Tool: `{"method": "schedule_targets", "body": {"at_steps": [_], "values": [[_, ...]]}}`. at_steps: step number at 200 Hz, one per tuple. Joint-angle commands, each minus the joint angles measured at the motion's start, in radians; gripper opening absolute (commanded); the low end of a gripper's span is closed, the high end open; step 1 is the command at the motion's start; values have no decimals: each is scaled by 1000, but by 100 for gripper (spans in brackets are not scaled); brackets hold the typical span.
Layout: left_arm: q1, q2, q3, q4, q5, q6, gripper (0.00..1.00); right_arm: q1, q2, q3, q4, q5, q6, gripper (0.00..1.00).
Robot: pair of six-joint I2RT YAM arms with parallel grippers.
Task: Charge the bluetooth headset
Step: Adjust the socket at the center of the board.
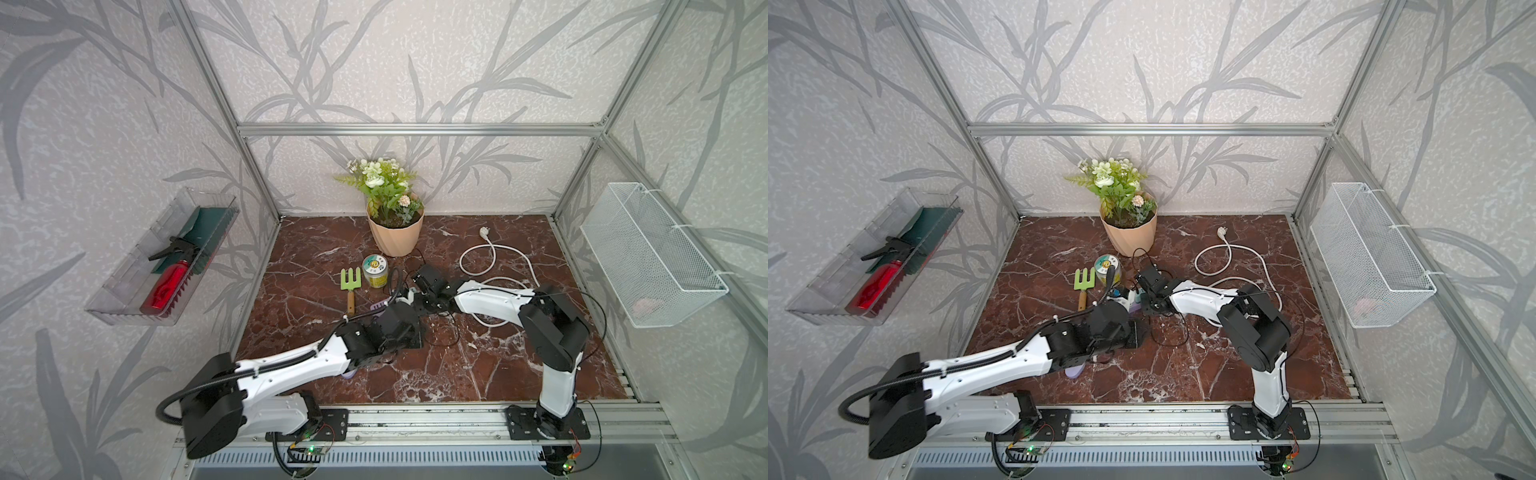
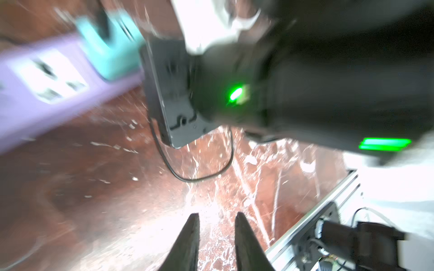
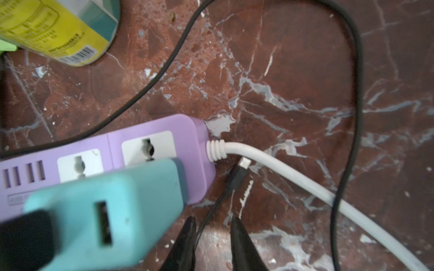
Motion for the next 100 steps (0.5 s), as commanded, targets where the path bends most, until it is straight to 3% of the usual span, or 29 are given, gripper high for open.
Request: {"method": "schedule_targets", "body": {"at_steps": [1,44,100], "values": [[66,-117,-45,-161,-117,-3,29,2,35,44,21,33,15,29],[210,-305,-130,-258,-91,-1,31,2,93,95,-1,89,33,29],[308,-347,-163,-273,-24,40,31,2,69,93,-30,151,46,24]]}}
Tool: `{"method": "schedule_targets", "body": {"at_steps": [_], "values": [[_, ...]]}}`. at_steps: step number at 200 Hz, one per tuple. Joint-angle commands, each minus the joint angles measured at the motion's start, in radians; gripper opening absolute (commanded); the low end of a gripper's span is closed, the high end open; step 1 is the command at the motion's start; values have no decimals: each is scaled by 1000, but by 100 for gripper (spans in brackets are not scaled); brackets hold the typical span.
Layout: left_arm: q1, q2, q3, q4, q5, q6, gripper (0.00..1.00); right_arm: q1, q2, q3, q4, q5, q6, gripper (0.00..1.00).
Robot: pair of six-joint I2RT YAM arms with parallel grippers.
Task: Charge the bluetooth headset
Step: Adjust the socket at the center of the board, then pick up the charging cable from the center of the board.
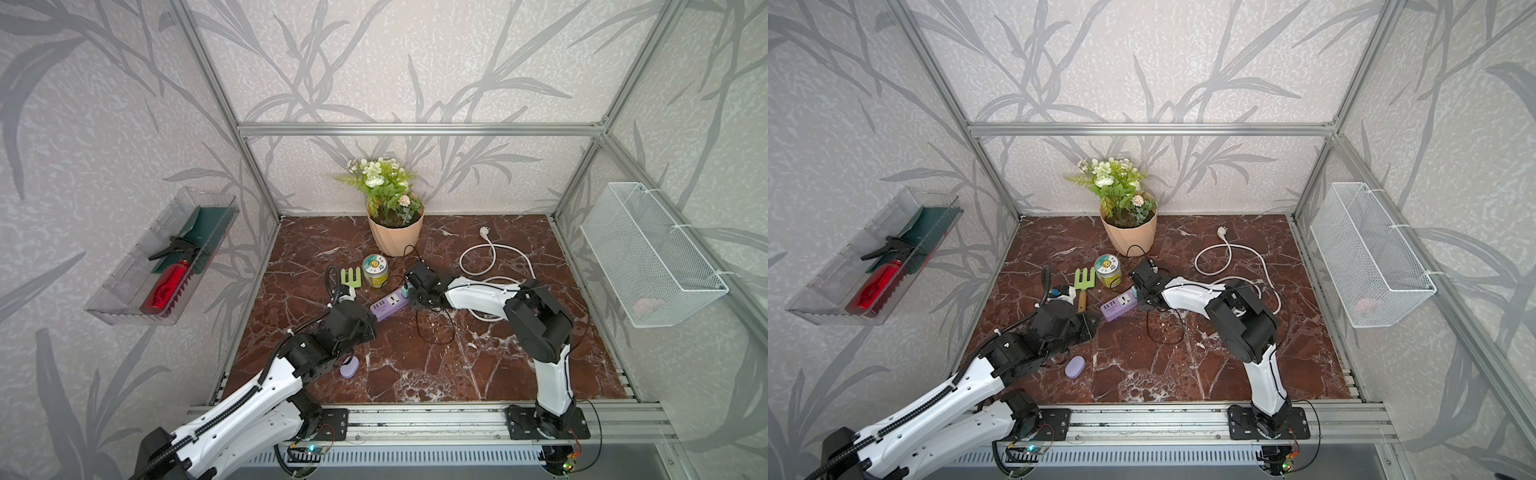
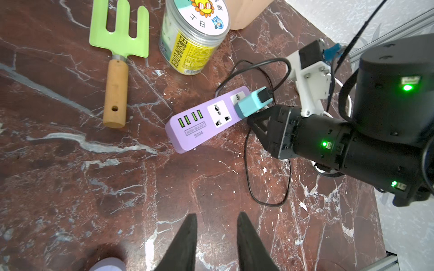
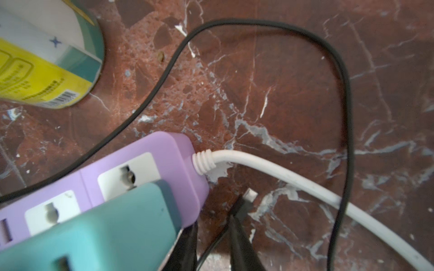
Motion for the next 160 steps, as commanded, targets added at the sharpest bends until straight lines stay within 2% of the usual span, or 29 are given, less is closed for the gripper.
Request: {"method": "schedule_targets", "body": {"at_steps": [1,39,55,78,127,160], "values": [[31,-4,-20,-29,25,24,31,1,-19,4,-31,52,25,24],[80,23,-44,26,101,51,31,2,-29,-8,-50,86,76,24],[96,30,-51,41,122,64,31,2,-7,7,-49,87,91,30],[118,30,-60,45,143,79,31,11,29,46,-62,101,106,31],[162,2,-84,41,182,92,31,17,59,73,-124,134,130,21],[179,0,-89,40,200,92,31,22,79,70,-146,133,138,23]]}}
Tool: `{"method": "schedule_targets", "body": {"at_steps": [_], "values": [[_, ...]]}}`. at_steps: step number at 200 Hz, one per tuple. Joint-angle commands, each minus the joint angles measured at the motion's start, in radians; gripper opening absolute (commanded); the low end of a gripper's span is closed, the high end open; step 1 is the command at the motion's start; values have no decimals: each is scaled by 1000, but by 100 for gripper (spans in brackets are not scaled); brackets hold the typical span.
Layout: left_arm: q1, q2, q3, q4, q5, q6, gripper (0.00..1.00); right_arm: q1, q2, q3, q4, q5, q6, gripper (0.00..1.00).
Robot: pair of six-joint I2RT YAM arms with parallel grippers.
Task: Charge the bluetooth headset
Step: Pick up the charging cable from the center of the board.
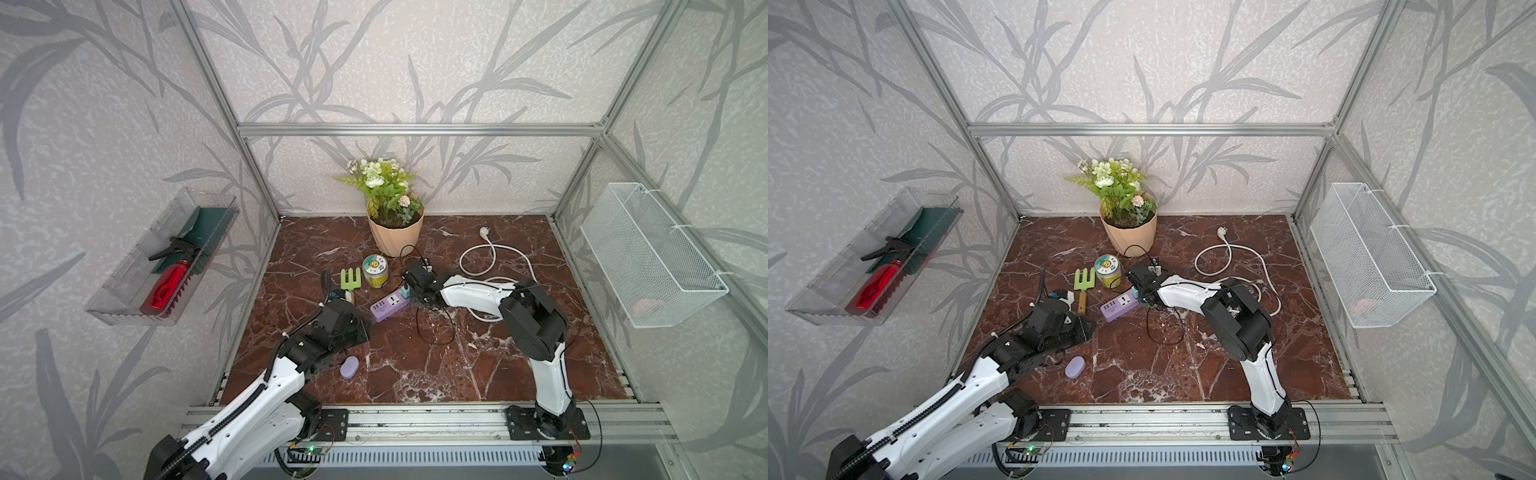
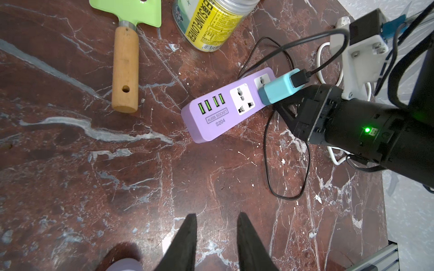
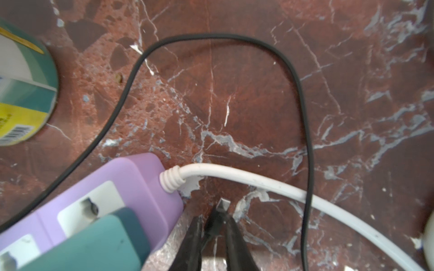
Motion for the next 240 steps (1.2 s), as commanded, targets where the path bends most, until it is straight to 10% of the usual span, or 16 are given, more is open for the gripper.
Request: {"method": "schedule_targets", "body": {"at_steps": [1,70,200,240], "values": [[13,-14,-8,-2,17,10,31,8,34,3,-55,25,21,24],[31,-4,-6,3,28,12,31,7,75,28,-56,48,31,29],[44,-24,7,-12,35,23,32,-1,-59,-157,47,-68,37,1],[47,-27,26,14,52,15,76,-44,-207,-265,204,-267,-4,0]]}}
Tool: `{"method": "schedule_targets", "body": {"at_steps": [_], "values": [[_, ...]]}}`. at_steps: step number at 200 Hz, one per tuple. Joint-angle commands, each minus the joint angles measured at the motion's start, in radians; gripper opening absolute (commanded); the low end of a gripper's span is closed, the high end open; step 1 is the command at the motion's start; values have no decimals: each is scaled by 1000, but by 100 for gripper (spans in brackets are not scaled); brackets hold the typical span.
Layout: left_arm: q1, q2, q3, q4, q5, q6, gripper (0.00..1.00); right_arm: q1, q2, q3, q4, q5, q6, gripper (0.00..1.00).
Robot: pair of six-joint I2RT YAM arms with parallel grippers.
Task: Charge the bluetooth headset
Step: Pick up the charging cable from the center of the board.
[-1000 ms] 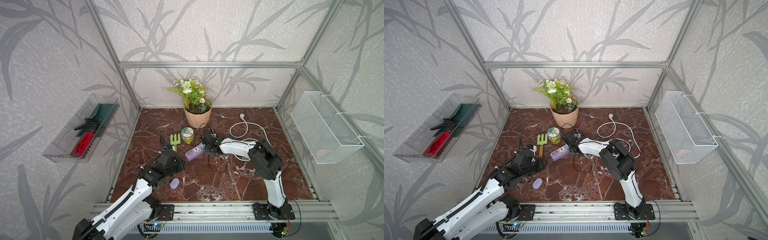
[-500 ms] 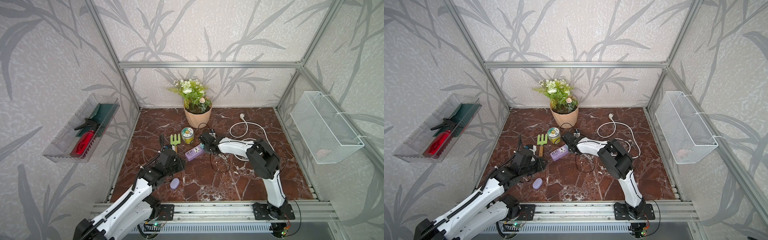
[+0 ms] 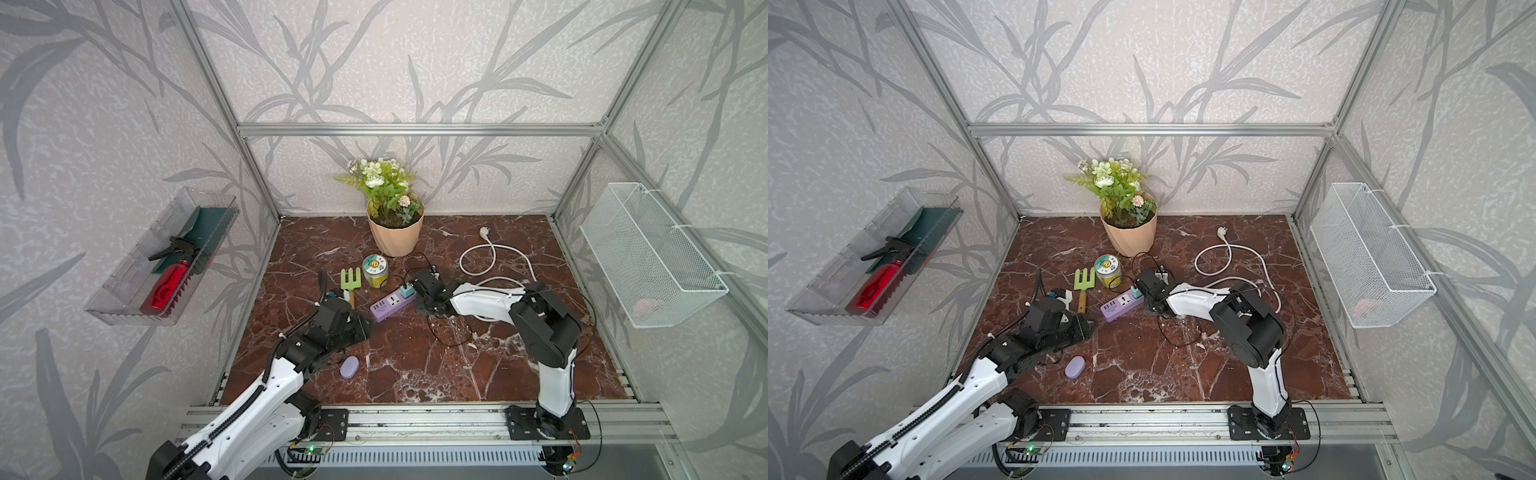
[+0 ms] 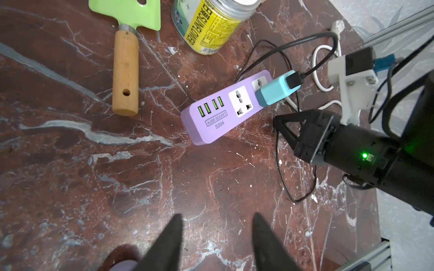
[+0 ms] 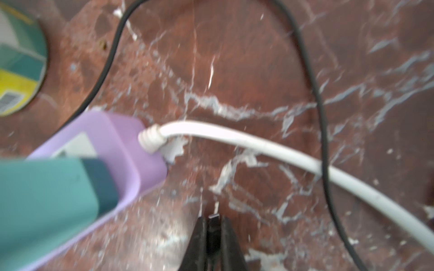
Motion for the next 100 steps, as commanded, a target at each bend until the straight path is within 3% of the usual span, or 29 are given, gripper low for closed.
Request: {"method": "schedule_targets", "body": {"at_steps": [1,21,48,60,72,86,100], "values": [[9,-12,27,11,8,3,77,-31,-85,-60,83,-174,-32,0],[15,9,51,41,30,-2,84,-71,-147,-119,179,-301,-54,0],[22,64,103,79,70,-26,81,-106,-209,-171,281,-469,-93,0],[29,96,132,86,97,-43,69,-108,-243,-187,317,-516,-158,0],[39,132,166,87,140,-57,64,-108,-283,-187,333,-569,-218,0],[57,183,214,88,210,-72,42,-106,-303,-165,323,-655,-295,0],[71,238,271,82,288,-89,35,-102,-319,-136,293,-699,-352,0]]}}
